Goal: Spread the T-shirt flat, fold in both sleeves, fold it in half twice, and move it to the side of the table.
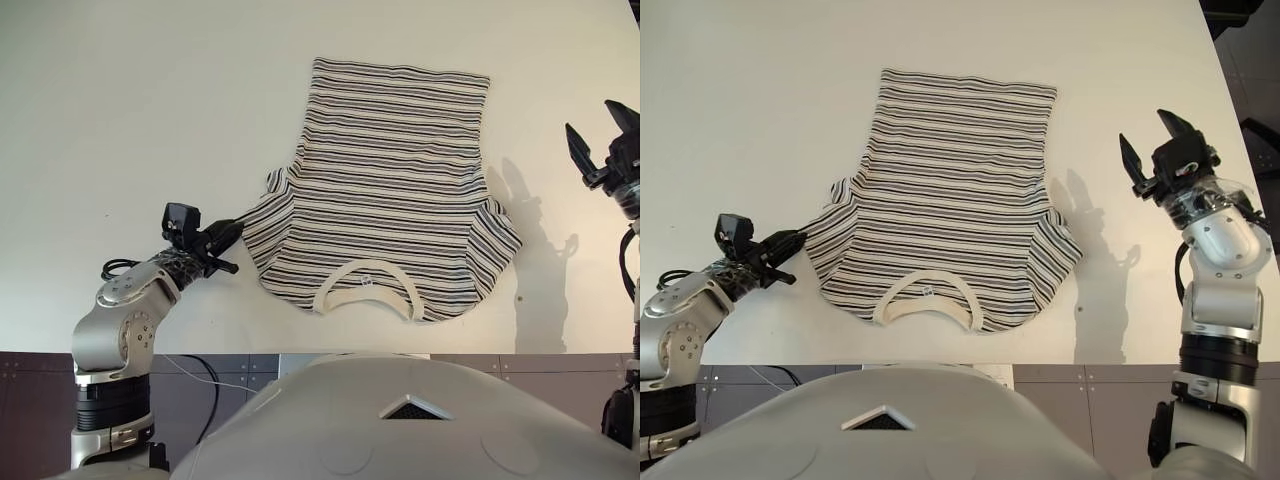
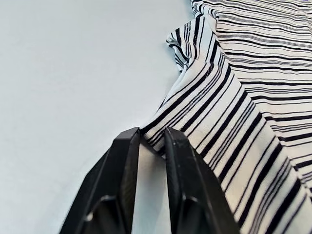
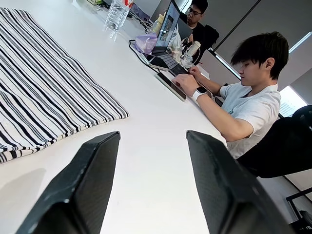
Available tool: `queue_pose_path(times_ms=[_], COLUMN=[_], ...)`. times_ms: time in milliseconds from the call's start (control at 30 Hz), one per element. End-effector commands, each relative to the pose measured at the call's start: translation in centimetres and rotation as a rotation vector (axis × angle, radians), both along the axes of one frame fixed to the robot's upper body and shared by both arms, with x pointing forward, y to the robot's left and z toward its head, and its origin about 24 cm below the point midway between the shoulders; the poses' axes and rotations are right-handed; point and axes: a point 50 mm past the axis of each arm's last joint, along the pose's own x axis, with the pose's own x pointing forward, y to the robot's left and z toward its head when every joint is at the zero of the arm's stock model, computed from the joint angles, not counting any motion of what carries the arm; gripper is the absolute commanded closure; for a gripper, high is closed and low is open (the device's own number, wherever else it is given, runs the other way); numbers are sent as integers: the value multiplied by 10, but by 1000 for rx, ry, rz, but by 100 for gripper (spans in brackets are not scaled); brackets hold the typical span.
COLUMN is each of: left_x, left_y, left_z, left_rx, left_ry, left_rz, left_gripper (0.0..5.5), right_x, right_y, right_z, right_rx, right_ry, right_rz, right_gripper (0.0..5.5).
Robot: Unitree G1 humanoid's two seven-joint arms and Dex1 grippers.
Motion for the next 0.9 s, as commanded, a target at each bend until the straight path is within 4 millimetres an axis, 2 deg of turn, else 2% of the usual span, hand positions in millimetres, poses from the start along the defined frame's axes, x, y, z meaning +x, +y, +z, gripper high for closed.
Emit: queue_pose_path(times_ms=[33,67,267,400,533,600,733,900], left_x=[1,3,7,9,13,12,12,6], left_y=[8,9,5,-17,-40,-51,-73,-89], left_z=[-4,-3,7,35,54,58,44,22], left_rx=[39,40,27,-55,-8,25,106,199], left_ry=[28,20,-49,-180,-281,-307,-312,-311], left_rz=[52,58,1,-159,-331,-415,-599,-802], left_gripper=[521,538,538,538,538,538,538,538], right_x=[0,0,-1,-2,-1,-1,1,8], right_y=[5,5,5,5,7,8,10,12], right_z=[-1,-1,-2,-2,-3,-4,-8,-10], right_rx=[-6,-7,-8,-7,-3,-1,8,11], right_ry=[-2,-2,-6,-7,-7,-5,2,10], right_rz=[7,6,2,-4,-2,0,-2,14], right_gripper=[297,297,297,297,297,297,297,297])
